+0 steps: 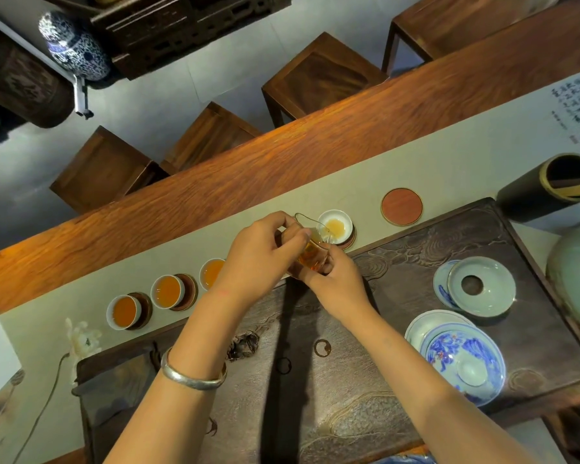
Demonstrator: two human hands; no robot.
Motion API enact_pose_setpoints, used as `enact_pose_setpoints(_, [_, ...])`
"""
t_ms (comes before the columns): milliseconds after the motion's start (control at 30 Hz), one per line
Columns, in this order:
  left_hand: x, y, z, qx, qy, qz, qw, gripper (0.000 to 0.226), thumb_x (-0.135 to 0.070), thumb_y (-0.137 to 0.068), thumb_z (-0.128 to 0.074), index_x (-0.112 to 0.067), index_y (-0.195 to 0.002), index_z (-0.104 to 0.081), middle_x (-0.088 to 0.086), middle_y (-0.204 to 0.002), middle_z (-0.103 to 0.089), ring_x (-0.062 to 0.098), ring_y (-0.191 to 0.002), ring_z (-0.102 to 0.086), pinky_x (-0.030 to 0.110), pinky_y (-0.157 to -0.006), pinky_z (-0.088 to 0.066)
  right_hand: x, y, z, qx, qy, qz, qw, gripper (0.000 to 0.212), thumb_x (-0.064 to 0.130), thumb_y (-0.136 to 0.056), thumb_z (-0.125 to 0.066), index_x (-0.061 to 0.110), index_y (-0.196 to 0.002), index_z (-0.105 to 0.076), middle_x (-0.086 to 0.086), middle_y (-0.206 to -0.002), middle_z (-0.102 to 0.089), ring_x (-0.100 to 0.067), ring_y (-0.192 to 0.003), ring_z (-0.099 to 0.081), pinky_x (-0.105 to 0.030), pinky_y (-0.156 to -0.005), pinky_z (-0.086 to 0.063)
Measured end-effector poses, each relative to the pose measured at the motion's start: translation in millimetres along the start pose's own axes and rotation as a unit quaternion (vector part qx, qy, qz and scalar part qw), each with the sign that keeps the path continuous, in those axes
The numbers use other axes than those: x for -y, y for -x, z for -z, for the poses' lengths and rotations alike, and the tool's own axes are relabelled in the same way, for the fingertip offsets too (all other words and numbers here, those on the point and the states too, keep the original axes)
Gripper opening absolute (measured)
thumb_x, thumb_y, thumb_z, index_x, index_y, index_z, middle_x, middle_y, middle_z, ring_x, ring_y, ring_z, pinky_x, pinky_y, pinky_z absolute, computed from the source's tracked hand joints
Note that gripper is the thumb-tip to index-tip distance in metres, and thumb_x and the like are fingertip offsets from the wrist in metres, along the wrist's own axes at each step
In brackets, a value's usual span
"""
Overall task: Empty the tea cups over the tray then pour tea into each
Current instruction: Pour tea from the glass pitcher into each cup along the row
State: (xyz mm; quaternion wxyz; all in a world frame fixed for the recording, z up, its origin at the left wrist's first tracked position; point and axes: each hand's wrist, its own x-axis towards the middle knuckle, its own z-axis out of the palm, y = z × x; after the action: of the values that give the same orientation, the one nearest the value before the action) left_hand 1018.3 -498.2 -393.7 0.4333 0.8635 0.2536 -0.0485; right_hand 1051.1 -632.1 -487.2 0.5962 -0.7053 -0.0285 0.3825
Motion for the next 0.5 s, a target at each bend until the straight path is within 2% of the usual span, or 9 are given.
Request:
enact_pose_setpoints(200, [-3.2,-4.8,-0.7,0.004,-0.01,-0.005,1.0,0.019,-0.038,-0.092,-0.06,-0.029,-0.076,-0.058,-0.012,-0.057,-0.053,0.003,-0.051,-0.044,0.025,-0.052,-0.036,-4.3,-3.0,1.0,0.0,-0.008,-0.01,1.0,0.067,0.053,-0.066,-0.081,0.024,-0.124,-0.062,0.009,-0.109,-0.074,-0.006,-0.103,-0.069,-0.028,-0.088,-0.056])
enact_pose_setpoints(333, [-4.9,-6.4,-1.3,0.006,-0.025,-0.004,1.0,0.02,-0.038,-0.092,-0.06,-0.025,-0.078,-0.06,-0.011,-0.058,-0.054,0.003,-0.052,-0.046,0.022,-0.051,-0.035,-7.0,-4.8,1.1,-0.004,-0.008,-0.017,1.0,0.056,0.04,-0.076,-0.084,0.022,-0.125,-0.063,0.008,-0.11,-0.074,-0.008,-0.104,-0.069,-0.027,-0.087,-0.055])
enact_pose_setpoints(400, [-5.9,-7.1,-1.3,0.007,-0.038,-0.009,0.999,0.02,-0.038,-0.092,-0.059,-0.025,-0.077,-0.06,-0.011,-0.058,-0.054,0.001,-0.052,-0.047,0.016,-0.048,-0.034,-7.3,-4.4,0.6,-0.003,-0.014,-0.02,1.0,0.059,0.043,-0.074,-0.083,0.022,-0.125,-0.063,0.008,-0.11,-0.074,-0.008,-0.104,-0.069,-0.028,-0.087,-0.055])
enact_pose_setpoints(500, [-6.7,-8.4,-1.8,0.006,-0.047,-0.015,0.999,0.022,-0.038,-0.092,-0.059,-0.021,-0.079,-0.061,-0.01,-0.059,-0.054,0.001,-0.052,-0.047,0.014,-0.048,-0.035,-4.1,-1.5,-1.2,-0.009,-0.022,-0.022,0.999,0.076,0.063,-0.058,-0.077,0.024,-0.122,-0.064,0.01,-0.107,-0.074,-0.004,-0.101,-0.069,-0.023,-0.083,-0.054])
